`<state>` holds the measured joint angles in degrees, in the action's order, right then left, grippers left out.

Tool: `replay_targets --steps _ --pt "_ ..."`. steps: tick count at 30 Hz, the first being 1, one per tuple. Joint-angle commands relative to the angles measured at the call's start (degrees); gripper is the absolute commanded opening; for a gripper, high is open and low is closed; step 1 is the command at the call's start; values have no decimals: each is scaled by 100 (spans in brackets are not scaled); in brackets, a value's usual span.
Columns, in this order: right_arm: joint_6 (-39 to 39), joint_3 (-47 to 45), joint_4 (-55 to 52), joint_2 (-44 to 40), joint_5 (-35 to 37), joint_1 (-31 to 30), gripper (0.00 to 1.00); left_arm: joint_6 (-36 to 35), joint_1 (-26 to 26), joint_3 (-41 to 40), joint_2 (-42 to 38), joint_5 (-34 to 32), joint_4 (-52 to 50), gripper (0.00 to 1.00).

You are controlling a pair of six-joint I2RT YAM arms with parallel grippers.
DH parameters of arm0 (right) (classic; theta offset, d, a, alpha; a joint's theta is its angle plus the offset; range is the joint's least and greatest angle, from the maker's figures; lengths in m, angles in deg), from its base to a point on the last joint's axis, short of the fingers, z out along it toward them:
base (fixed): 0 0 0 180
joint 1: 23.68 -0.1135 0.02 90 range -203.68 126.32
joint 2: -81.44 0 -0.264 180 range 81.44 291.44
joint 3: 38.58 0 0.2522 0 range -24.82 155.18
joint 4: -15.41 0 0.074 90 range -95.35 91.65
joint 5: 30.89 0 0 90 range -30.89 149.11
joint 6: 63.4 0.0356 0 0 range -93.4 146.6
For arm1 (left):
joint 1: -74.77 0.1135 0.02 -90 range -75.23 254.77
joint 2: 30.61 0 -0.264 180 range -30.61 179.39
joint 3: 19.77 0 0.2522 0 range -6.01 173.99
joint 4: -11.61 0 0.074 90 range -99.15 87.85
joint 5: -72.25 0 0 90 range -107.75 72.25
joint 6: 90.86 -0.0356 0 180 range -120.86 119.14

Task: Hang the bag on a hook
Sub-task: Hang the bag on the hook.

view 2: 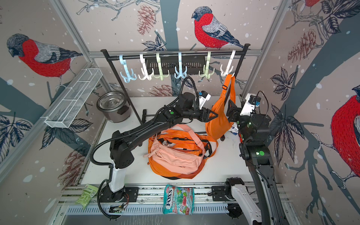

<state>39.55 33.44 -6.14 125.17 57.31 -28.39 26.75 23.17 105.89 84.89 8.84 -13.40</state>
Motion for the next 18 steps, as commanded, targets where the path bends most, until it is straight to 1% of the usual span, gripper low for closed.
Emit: replay_targets --steps 1,3,5,11,15,18 --pt "-239 -43 -61 -83 -97 -183 68 -135 50 -302 -295 -185 26 67" --pt "-355 -43 -166 -90 -72 -386 70 -138 107 -563 -519 -242 80 69" --pt "-505 -43 -276 -83 101 -711 70 -143 197 -903 -801 -313 208 70" --pt "-856 -94 -618 -68 863 -2001 72 -219 409 -1897 -1698 -479 517 71" --pt "-969 -91 -855 -27 1259 -2738 73 -270 496 -2472 -2259 -555 601 71" --pt "-979 -78 -1009 17 1419 -3157 73 -266 566 -2934 -2706 -588 697 71"
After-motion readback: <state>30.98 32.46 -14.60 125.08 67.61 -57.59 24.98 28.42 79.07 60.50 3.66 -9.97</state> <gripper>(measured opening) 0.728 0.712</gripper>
